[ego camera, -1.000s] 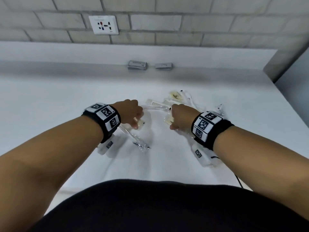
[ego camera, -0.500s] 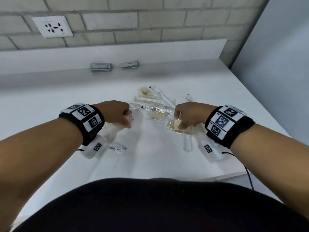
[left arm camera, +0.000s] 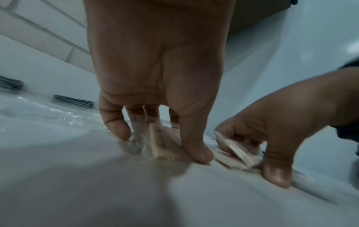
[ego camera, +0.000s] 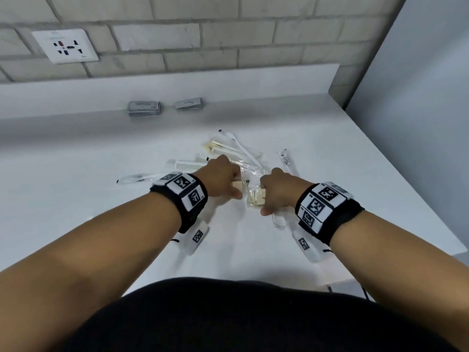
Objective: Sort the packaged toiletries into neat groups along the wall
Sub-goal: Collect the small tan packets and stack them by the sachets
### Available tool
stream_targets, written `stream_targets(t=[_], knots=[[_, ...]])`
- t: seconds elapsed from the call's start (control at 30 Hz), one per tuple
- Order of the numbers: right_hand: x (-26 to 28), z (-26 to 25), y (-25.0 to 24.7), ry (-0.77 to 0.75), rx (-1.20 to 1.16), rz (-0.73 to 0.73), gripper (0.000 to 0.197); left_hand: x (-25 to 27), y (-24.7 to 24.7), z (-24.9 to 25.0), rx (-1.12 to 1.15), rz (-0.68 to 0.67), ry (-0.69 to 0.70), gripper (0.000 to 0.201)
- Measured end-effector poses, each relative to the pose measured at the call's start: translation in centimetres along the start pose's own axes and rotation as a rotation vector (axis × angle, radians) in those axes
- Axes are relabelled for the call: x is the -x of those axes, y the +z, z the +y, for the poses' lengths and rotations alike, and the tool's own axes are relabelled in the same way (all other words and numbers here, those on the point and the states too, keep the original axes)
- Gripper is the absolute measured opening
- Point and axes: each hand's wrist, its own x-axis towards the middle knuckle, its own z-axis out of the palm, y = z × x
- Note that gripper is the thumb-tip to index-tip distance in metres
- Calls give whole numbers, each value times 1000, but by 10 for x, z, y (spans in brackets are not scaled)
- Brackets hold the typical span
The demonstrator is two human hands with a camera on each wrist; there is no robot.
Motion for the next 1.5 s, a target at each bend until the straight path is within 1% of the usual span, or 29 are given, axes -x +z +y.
stream_targets(t=[0.07, 0.1, 0.2, 0.27, 0.3, 0.37, 0.4, 0.43, 0.5, 0.57, 0.63, 0.67, 0.73, 0.83, 0.9, 1.0, 1.07, 1.1, 1.17, 1.2, 1.3, 1.33, 1.4, 1.43, 1.47, 1.5], knots=[[-3, -4, 2, -35, 56, 43, 71, 3, 5, 4, 7, -17, -113, 56], [-4, -7, 2, -55, 103, 64, 70, 5, 8, 7, 47, -22, -157, 62], [-9, -13, -1, -145, 299, 106, 66, 10, 12, 10, 179, -47, -261, 71], [-15, -16, -4, -232, 399, 107, 60, 15, 10, 11, 169, -90, -277, 69], [-16, -16, -5, -282, 432, 92, 56, 17, 9, 12, 132, -118, -269, 64], [-20, -14, -8, -386, 463, 52, 42, 20, 1, 14, 36, -174, -244, 45], [-23, -12, -12, -422, 448, 22, 34, 19, -6, 12, 13, -190, -244, 39], [-24, -8, -17, -438, 394, -19, 30, 18, -16, 9, 7, -197, -245, 38], [-25, 2, -35, -459, 210, -85, 28, 15, -41, -2, 38, -169, -267, 51], [-28, 14, -59, -508, 7, -62, 22, 9, -65, -18, 97, -71, -320, 59], [-37, 21, -78, -534, -175, 18, 20, -2, -80, -34, 126, 22, -406, 60], [-45, 21, -85, -539, -230, 49, 19, -11, -84, -39, 124, 39, -440, 59], [-64, 13, -90, -551, -229, 52, 17, -28, -85, -45, 86, 9, -459, 53], [-88, 1, -79, -551, -153, 3, 14, -49, -71, -44, 37, -66, -464, 44], [-97, 2, -73, -542, -170, 24, 15, -59, -58, -47, -22, -69, -439, 39], [-102, 11, -64, -589, -118, 80, 12, -63, -48, -46, -88, -50, -378, 35], [-102, 20, -60, -600, -90, 99, 4, -62, -41, -43, -110, -52, -353, 36], [-102, 25, -60, -594, -77, 102, 7, -60, -39, -42, -113, -52, -340, 37], [-102, 36, -63, -552, -67, 89, 26, -57, -38, -39, -135, -71, -321, 42], [-102, 42, -66, -536, -72, 86, 31, -56, -39, -37, -137, -70, -326, 44], [-97, 50, -78, -573, -53, 98, 26, -50, -50, -32, -97, -23, -389, 56], [-90, 47, -80, -584, -53, 62, 27, -49, -52, -30, -62, -16, -401, 61], [-73, 35, -76, -614, -2, -33, 36, -49, -55, -24, 53, -80, -415, 61], [-66, 29, -68, -624, 51, -65, 35, -49, -54, -19, 96, -127, -422, 60], [-60, 22, -58, -631, 111, -69, 30, -49, -51, -14, 88, -166, -433, 61], [-53, 18, -46, -639, 171, -53, 28, -49, -47, -8, 23, -196, -449, 65]])
